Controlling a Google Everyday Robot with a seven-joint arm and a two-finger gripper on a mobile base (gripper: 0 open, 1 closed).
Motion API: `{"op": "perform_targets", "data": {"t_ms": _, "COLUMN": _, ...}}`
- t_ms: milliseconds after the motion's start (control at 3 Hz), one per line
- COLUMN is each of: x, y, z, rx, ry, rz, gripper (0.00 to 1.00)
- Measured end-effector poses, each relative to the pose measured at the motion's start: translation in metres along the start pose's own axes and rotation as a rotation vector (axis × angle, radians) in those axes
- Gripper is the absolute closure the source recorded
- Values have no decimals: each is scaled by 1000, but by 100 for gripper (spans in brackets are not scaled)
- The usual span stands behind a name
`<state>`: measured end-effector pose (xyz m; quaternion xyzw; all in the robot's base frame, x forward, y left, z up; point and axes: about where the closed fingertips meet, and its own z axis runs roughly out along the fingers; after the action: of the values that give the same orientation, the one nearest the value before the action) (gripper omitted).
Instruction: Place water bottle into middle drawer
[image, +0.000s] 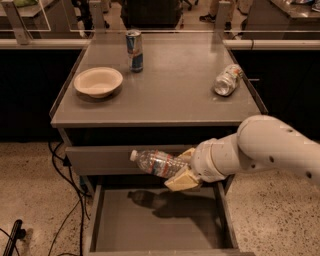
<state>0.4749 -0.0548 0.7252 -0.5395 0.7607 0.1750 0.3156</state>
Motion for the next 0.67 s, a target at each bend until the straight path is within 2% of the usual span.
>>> {"op": "perform_targets", "data": {"t_ms": 333, "x": 50, "y": 19, "z": 58, "rx": -19, "ry": 21, "rz": 54, "gripper": 100}}
{"op": "perform_targets", "data": {"t_ms": 667, "x": 50, "y": 19, "z": 58, "rx": -19, "ry": 21, "rz": 54, "gripper": 100}}
